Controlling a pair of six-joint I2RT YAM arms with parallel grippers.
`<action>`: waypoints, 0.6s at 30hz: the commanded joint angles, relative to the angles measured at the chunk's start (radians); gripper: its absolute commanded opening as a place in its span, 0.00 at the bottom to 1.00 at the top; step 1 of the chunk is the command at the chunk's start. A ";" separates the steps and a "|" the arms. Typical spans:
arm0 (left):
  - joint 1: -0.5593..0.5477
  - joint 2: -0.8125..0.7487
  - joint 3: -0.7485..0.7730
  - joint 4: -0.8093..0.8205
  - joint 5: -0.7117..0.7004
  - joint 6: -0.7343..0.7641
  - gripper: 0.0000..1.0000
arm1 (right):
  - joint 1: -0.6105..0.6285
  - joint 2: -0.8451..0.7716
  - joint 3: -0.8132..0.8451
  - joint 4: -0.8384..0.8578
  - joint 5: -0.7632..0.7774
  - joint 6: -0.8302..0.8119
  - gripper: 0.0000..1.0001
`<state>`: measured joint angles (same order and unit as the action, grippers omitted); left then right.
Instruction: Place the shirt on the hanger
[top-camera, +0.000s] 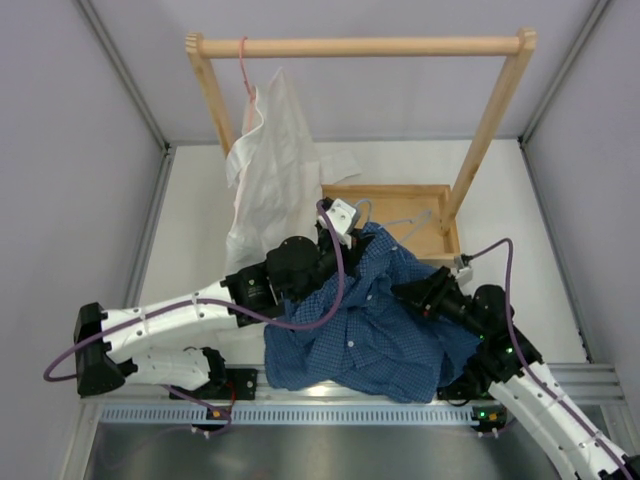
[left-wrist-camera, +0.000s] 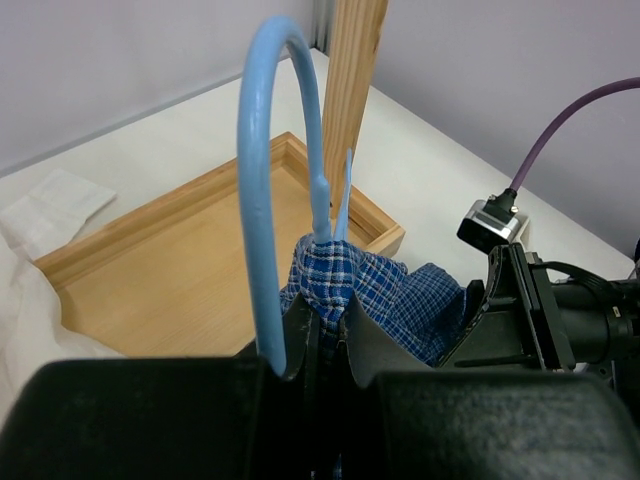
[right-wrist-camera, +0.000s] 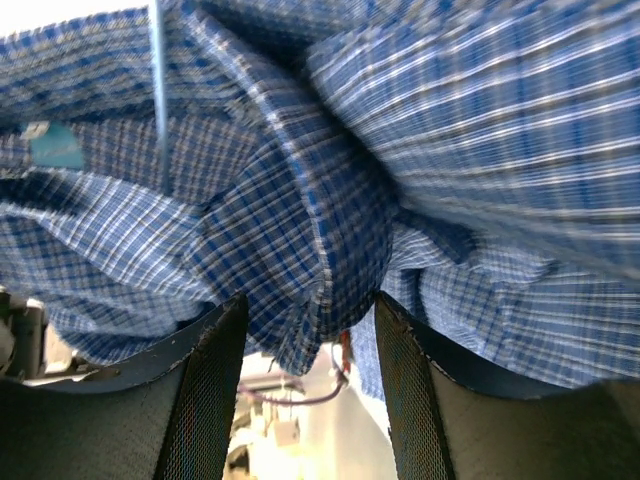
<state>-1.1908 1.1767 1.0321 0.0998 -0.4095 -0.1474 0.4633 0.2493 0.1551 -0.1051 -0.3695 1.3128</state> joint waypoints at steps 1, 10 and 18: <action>0.000 0.001 0.003 0.098 -0.002 0.000 0.00 | 0.063 0.021 -0.006 0.151 0.036 0.034 0.52; 0.000 -0.002 -0.010 0.104 -0.029 0.023 0.00 | 0.153 0.030 0.032 0.124 0.092 0.034 0.58; 0.000 -0.008 -0.023 0.118 -0.020 0.014 0.00 | 0.161 -0.125 0.029 -0.090 0.240 0.068 0.58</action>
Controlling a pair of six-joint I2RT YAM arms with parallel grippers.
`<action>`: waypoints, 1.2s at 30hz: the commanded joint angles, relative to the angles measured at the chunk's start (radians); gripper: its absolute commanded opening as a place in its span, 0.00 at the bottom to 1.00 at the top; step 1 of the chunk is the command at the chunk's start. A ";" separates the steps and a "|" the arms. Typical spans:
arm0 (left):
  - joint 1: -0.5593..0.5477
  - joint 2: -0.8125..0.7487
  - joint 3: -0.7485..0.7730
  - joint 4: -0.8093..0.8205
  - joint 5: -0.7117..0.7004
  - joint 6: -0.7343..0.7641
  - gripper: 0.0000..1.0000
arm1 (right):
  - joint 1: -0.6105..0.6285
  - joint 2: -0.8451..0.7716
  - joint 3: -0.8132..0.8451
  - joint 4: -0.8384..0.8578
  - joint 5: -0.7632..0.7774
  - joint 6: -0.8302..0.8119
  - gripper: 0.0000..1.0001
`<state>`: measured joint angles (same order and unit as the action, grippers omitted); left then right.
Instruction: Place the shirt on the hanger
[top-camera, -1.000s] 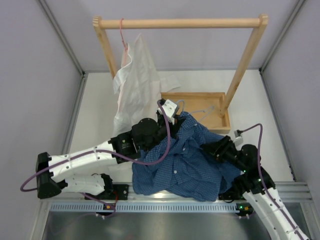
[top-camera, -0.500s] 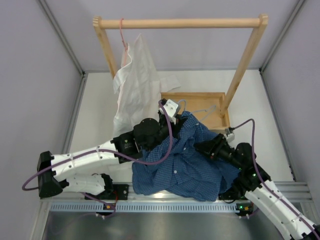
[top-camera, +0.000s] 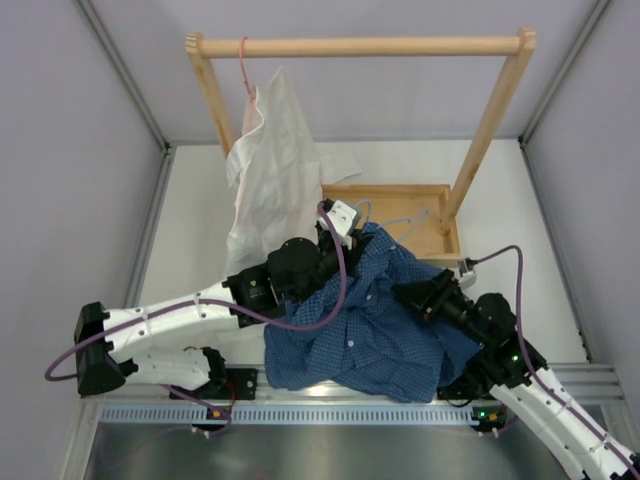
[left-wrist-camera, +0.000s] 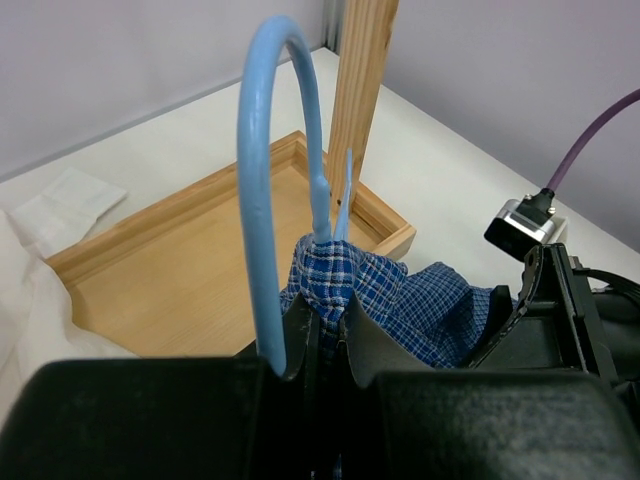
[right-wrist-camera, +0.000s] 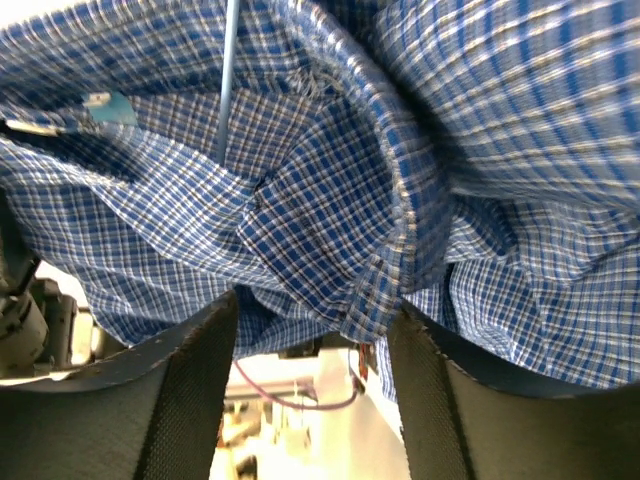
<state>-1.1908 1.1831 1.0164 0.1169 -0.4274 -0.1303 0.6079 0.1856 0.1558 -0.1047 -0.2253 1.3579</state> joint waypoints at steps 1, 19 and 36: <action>0.000 -0.014 -0.009 0.104 0.001 -0.005 0.00 | 0.016 -0.073 0.030 -0.102 0.125 0.030 0.55; 0.000 -0.033 -0.022 0.125 0.045 -0.015 0.00 | 0.016 0.047 0.002 0.029 0.222 0.056 0.41; 0.002 -0.065 -0.042 0.139 0.072 -0.014 0.00 | 0.016 0.121 -0.009 0.129 0.265 0.052 0.51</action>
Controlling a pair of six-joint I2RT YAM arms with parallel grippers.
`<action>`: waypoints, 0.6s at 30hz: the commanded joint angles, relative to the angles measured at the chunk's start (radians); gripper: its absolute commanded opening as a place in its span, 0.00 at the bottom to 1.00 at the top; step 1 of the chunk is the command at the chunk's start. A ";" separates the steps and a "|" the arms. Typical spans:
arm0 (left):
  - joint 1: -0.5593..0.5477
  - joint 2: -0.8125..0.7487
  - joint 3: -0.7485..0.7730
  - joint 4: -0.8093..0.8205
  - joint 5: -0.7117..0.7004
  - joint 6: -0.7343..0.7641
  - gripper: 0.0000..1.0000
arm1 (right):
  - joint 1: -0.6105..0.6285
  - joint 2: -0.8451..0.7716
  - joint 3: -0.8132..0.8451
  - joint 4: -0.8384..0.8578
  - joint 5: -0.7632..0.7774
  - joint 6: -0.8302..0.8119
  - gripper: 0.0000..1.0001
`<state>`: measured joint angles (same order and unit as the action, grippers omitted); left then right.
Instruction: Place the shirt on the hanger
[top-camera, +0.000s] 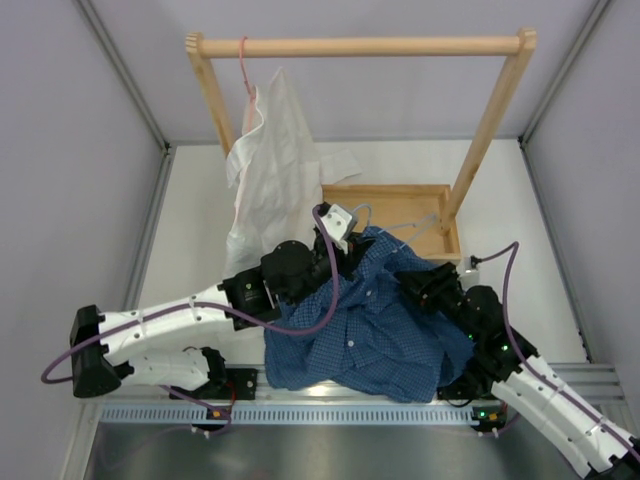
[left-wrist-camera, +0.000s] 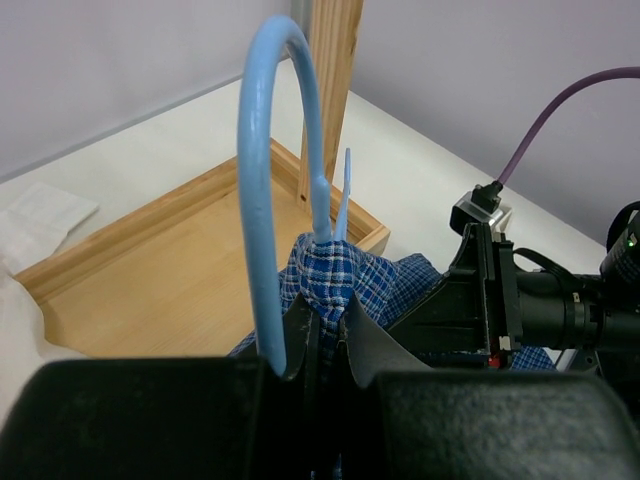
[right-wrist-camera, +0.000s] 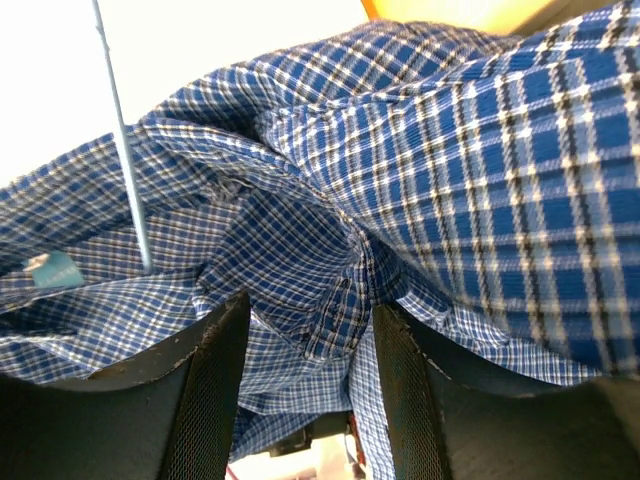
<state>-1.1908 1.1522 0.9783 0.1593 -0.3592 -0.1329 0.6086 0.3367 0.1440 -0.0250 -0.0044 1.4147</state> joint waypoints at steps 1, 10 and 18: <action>0.002 -0.034 -0.004 0.095 -0.001 -0.011 0.00 | 0.016 -0.042 -0.001 0.037 0.056 0.000 0.50; 0.000 -0.051 -0.020 0.106 -0.004 -0.033 0.00 | 0.016 -0.122 -0.035 0.014 0.101 0.049 0.42; 0.002 -0.043 -0.033 0.134 0.020 -0.050 0.00 | 0.016 -0.059 -0.049 0.062 0.103 0.050 0.44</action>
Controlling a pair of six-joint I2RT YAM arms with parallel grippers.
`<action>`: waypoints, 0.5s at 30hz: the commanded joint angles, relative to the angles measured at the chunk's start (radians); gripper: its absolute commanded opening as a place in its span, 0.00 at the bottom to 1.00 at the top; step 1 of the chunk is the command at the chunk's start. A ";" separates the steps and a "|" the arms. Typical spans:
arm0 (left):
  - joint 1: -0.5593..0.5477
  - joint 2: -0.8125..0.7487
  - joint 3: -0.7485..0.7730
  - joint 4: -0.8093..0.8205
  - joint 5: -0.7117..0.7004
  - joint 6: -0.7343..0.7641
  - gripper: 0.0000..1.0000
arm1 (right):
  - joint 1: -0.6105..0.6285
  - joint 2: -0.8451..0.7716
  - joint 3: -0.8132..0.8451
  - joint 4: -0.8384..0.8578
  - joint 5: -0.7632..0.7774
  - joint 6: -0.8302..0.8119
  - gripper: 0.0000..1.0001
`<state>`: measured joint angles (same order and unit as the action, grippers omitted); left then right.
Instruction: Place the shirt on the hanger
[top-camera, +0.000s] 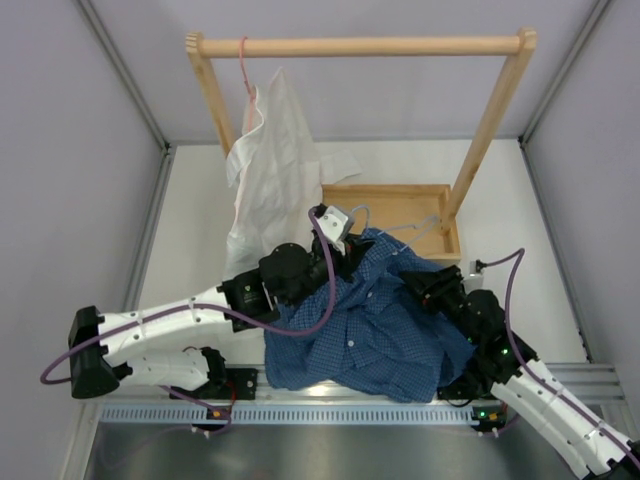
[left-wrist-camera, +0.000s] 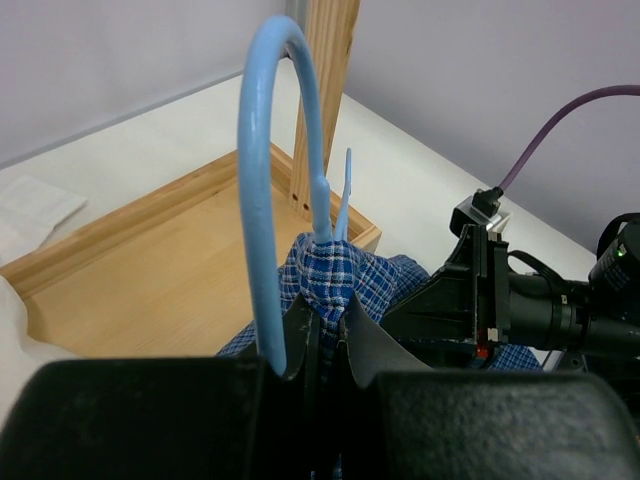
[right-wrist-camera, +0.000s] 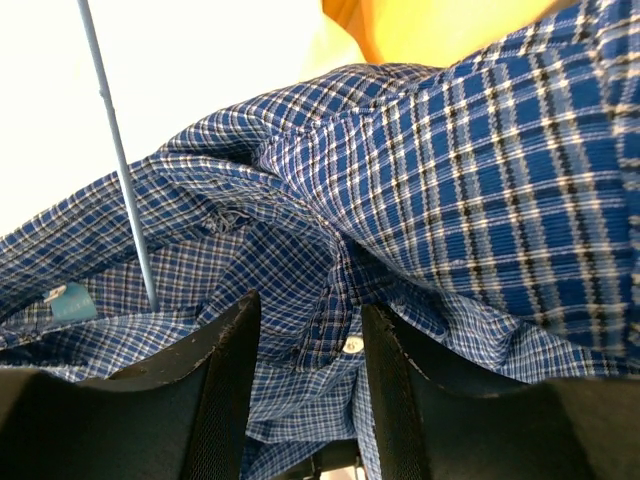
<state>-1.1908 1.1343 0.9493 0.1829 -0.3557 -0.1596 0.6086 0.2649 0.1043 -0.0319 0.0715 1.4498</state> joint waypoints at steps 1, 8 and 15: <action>0.000 -0.030 -0.007 0.112 0.021 -0.024 0.00 | 0.016 0.014 -0.014 0.078 0.030 0.011 0.43; 0.000 -0.048 -0.030 0.095 0.035 -0.037 0.00 | 0.016 -0.010 -0.020 0.081 0.073 -0.051 0.19; 0.000 -0.151 -0.075 0.030 0.024 -0.063 0.00 | 0.013 -0.040 0.052 0.076 0.145 -0.187 0.00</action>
<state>-1.1908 1.0531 0.8864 0.1780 -0.3298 -0.1940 0.6086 0.2283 0.0868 -0.0154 0.1596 1.3643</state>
